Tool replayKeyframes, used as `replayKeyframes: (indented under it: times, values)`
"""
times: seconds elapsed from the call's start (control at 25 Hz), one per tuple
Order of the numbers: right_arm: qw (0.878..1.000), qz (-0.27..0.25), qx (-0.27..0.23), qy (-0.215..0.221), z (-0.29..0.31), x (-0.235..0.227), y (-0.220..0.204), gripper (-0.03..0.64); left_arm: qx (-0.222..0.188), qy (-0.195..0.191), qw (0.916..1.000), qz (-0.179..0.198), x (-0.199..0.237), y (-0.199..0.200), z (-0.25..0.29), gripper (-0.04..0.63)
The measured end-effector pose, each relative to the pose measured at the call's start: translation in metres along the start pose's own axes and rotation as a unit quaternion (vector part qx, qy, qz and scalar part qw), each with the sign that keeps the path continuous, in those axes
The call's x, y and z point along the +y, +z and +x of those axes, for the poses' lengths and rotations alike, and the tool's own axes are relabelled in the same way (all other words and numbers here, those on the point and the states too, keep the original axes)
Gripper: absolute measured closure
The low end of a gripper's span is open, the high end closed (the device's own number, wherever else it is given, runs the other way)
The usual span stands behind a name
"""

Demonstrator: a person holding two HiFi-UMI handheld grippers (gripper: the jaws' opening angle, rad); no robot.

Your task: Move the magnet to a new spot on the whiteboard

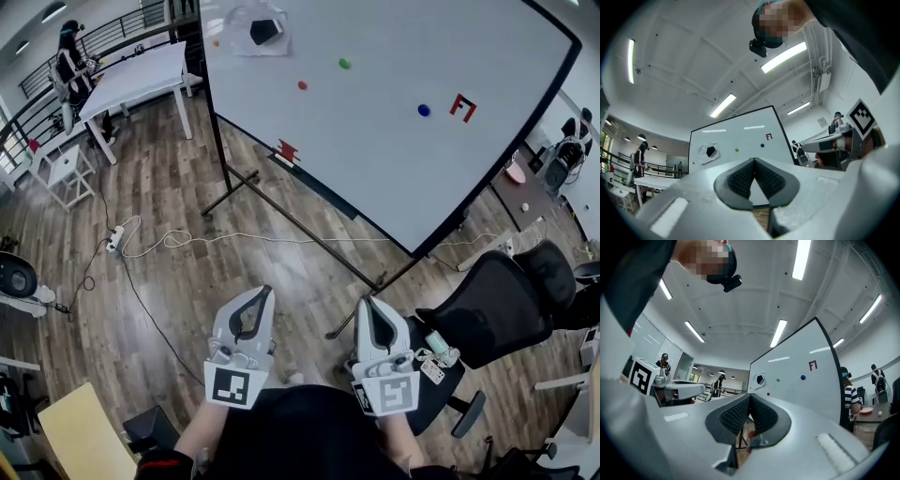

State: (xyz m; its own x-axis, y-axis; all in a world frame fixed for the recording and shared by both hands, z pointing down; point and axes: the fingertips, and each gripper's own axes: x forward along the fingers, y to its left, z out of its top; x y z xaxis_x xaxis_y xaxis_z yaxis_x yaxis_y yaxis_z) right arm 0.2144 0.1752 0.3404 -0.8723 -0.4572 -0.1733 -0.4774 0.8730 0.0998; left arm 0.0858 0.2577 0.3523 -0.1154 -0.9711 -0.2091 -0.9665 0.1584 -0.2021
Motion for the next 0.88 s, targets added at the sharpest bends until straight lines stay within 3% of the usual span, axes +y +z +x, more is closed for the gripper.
replayKeyframes:
  times: [0.28,0.88]
  values:
    - [1.0,0.011,0.005,-0.003,0.008,-0.023,-0.003,0.615,-0.006,0.006,0.9999,-0.008,-0.001,-0.001,0.025,0.594]
    - [0.999,-0.003,0.006,-0.034,0.045,-0.06,-0.016,0.615,-0.014,-0.026,0.9995,-0.008,0.009,-0.023,0.087,0.594]
